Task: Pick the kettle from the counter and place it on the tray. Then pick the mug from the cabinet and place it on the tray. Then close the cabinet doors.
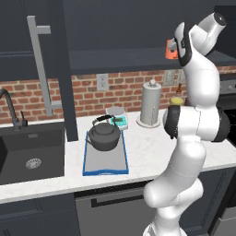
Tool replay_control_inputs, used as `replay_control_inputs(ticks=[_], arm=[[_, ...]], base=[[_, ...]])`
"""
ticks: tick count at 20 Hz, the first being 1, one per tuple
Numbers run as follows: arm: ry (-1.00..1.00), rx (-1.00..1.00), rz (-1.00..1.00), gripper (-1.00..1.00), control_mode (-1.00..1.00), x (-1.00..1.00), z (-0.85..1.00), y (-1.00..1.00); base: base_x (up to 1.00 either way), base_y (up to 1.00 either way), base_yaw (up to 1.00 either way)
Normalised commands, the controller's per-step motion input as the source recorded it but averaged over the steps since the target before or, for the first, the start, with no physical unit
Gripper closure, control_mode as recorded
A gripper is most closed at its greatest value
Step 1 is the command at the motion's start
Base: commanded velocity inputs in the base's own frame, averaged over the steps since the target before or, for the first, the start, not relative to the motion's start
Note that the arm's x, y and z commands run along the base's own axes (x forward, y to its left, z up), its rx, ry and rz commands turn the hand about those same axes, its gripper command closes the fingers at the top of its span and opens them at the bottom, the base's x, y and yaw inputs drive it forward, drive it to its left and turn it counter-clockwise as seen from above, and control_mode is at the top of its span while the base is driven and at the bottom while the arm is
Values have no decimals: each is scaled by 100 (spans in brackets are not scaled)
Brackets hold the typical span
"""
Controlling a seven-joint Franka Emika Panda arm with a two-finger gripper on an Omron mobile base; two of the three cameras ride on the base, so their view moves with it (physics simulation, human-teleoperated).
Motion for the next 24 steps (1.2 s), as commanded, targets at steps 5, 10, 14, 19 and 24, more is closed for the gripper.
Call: replay_control_inputs(ticks=[5,10,14,19,24], arm=[[0,0,0,-100,-100,0,0,0],[-3,0,0,-100,-100,4,-3,1],[-7,0,0,-100,-100,5,-9,5],[-11,0,0,100,-100,0,-11,13],[-11,0,0,100,-100,0,-4,5]], base=[[0,0,0],[0,0,0],[0,0,0],[0,0,0],[0,0,0]])
